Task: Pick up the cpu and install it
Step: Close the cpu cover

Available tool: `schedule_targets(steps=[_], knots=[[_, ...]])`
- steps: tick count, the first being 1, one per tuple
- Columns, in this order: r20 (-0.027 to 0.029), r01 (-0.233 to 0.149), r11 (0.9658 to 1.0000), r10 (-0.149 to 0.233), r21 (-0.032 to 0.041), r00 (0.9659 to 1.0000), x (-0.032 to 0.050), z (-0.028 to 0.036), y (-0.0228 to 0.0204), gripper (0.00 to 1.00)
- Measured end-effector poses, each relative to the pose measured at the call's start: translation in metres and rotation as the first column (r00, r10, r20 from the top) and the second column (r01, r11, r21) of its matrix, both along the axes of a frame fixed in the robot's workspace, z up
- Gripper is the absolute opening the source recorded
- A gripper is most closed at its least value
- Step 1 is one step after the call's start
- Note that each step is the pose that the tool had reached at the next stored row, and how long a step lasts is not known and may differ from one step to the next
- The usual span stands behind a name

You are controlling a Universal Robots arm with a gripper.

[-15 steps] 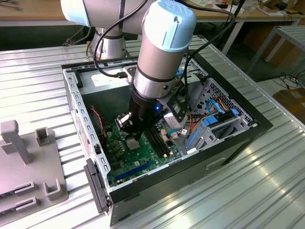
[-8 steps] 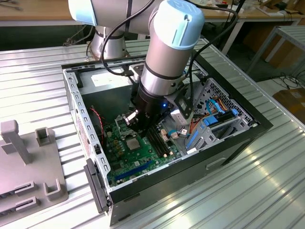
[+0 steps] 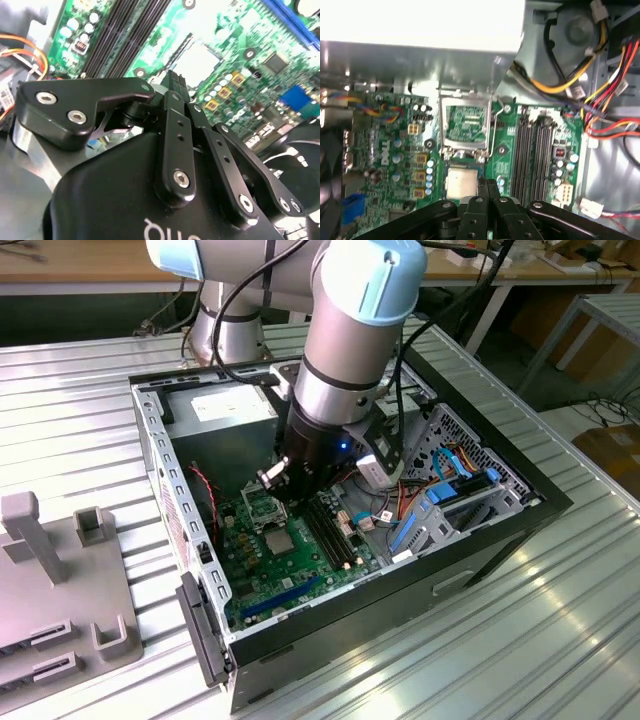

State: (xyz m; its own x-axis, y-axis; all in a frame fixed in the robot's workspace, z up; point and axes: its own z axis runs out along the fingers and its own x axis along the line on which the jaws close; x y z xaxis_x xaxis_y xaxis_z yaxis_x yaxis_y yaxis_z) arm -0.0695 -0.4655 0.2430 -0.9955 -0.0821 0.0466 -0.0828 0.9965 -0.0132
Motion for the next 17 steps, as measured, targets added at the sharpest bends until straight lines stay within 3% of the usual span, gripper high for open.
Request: schedule_targets(steps=[7,10,11,14,17], knots=[[-0.0007,-0.004,1.0000,0.004,0.0015,1.0000,0.0072,-0.0001,0.0108,0.11],[-0.0008,-0.004,0.9991,0.004,0.0413,1.0000,0.0087,-0.0003,0.0112,0.11],[-0.0008,-0.004,0.9978,0.004,0.0659,1.0000,0.0089,-0.0006,0.0112,0.11],[-0.0006,-0.006,0.9965,0.006,0.0839,1.0000,0.0095,-0.0016,0.0112,0.11],[-0.0004,-0.039,0.9949,0.040,0.0930,0.9992,0.0100,-0.0022,0.0113,0.11]])
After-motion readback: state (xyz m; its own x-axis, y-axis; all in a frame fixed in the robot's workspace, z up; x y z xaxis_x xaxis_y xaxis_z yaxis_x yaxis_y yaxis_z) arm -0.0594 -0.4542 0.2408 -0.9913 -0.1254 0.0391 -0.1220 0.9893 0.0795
